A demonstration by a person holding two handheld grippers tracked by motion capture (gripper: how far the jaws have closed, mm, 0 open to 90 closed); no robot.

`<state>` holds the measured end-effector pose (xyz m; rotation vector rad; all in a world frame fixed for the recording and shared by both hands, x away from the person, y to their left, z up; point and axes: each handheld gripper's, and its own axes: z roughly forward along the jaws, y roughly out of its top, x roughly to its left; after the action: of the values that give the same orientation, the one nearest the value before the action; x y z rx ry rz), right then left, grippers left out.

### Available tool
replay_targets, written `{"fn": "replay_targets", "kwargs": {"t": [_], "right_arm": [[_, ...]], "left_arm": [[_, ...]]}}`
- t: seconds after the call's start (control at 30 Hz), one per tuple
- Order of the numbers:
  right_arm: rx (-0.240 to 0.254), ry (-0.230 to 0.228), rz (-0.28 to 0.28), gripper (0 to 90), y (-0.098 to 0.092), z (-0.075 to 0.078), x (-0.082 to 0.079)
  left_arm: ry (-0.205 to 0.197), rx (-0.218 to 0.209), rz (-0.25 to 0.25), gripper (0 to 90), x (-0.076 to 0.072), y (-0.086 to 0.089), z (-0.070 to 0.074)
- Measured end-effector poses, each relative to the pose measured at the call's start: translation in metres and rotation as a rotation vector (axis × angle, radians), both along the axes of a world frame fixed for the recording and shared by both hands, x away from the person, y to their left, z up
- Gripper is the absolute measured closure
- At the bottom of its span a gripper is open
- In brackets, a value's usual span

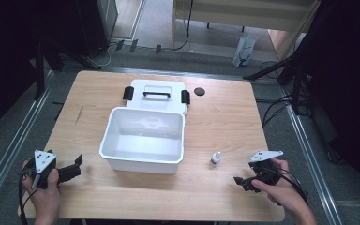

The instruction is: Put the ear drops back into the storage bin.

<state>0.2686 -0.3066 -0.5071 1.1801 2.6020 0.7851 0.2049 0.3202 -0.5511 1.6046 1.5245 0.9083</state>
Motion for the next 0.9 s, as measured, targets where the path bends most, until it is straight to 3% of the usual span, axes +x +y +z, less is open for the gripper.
{"fn": "replay_targets", "kwargs": {"t": [0.27, 0.43, 0.47, 0.5, 0.53, 0.57, 0.6, 0.63, 0.9], "right_arm": [[-0.142, 0.068, 0.103, 13.6, 0.013, 0.017, 0.013], [-0.263, 0.155, 0.232, 13.5, 0.034, 0.025, 0.017], [-0.263, 0.155, 0.232, 13.5, 0.034, 0.025, 0.017], [-0.298, 0.168, 0.253, 13.5, 0.04, 0.027, 0.019], [-0.298, 0.168, 0.253, 13.5, 0.04, 0.027, 0.019], [-0.345, 0.186, 0.276, 13.5, 0.046, 0.029, 0.021], [-0.345, 0.186, 0.276, 13.5, 0.046, 0.029, 0.021], [-0.38, 0.21, 0.299, 13.6, 0.052, 0.031, 0.024], [-0.498, 0.247, 0.372, 13.2, 0.077, 0.04, 0.03]], "left_arm": [[0.001, -0.006, -0.001, 0.3, 0.0, 0.0, 0.0], [0.0, -0.009, 0.0, 0.2, 0.0, 0.0, 0.0], [0.001, -0.007, 0.0, 0.2, 0.0, 0.001, 0.0], [0.001, -0.008, 0.0, 0.3, 0.0, 0.001, 0.0], [0.001, -0.008, -0.001, 0.3, 0.0, 0.001, 0.0], [0.0, -0.01, -0.001, 0.3, 0.0, 0.001, 0.0], [0.0, -0.01, -0.001, 0.2, 0.0, 0.001, 0.0], [0.001, -0.013, 0.001, 0.3, 0.0, 0.001, 0.0], [0.002, -0.019, 0.002, 0.2, 0.001, 0.001, 0.0]]}}
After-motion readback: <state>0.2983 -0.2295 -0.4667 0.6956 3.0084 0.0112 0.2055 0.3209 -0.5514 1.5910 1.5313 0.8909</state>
